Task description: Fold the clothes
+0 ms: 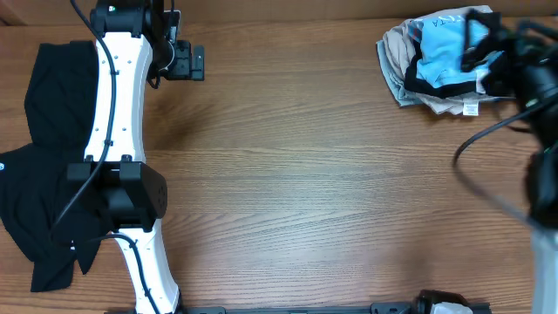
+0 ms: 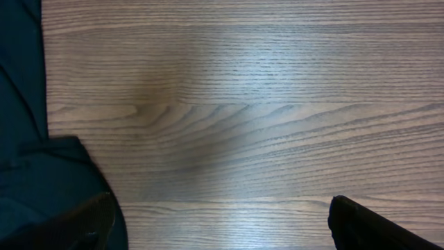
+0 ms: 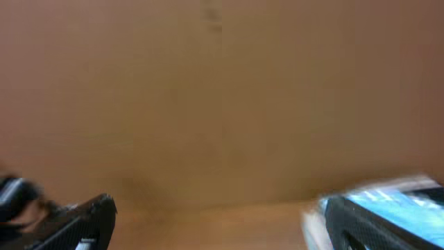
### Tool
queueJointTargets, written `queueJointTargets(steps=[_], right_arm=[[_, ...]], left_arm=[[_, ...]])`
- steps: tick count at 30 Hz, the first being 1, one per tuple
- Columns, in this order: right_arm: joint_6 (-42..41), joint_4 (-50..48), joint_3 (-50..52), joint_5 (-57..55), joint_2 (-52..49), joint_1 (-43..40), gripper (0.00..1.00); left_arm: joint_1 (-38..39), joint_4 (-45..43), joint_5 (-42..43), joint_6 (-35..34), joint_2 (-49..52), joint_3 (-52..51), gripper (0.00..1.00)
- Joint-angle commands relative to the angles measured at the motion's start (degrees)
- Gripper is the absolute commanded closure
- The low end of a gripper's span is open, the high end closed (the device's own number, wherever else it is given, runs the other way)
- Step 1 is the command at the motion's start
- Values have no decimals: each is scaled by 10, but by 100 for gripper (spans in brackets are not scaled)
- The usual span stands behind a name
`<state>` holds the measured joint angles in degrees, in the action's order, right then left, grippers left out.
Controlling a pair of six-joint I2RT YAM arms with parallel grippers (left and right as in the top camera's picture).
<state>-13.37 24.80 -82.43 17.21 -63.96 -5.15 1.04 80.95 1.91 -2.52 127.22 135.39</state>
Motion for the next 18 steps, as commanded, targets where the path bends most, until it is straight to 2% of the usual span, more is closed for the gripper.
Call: queueJointTargets(steps=[1,6,18], right_arm=[[5,-90,103,-85,67,51,0],[5,-224,270,-123,151,96,0],[-1,-455,648,-123,365,100,0]], left_arm=[[1,0,6,12,-9,-3,0],[1,0,6,12,-9,-3,0],[1,0,6,12,-9,-3,0]])
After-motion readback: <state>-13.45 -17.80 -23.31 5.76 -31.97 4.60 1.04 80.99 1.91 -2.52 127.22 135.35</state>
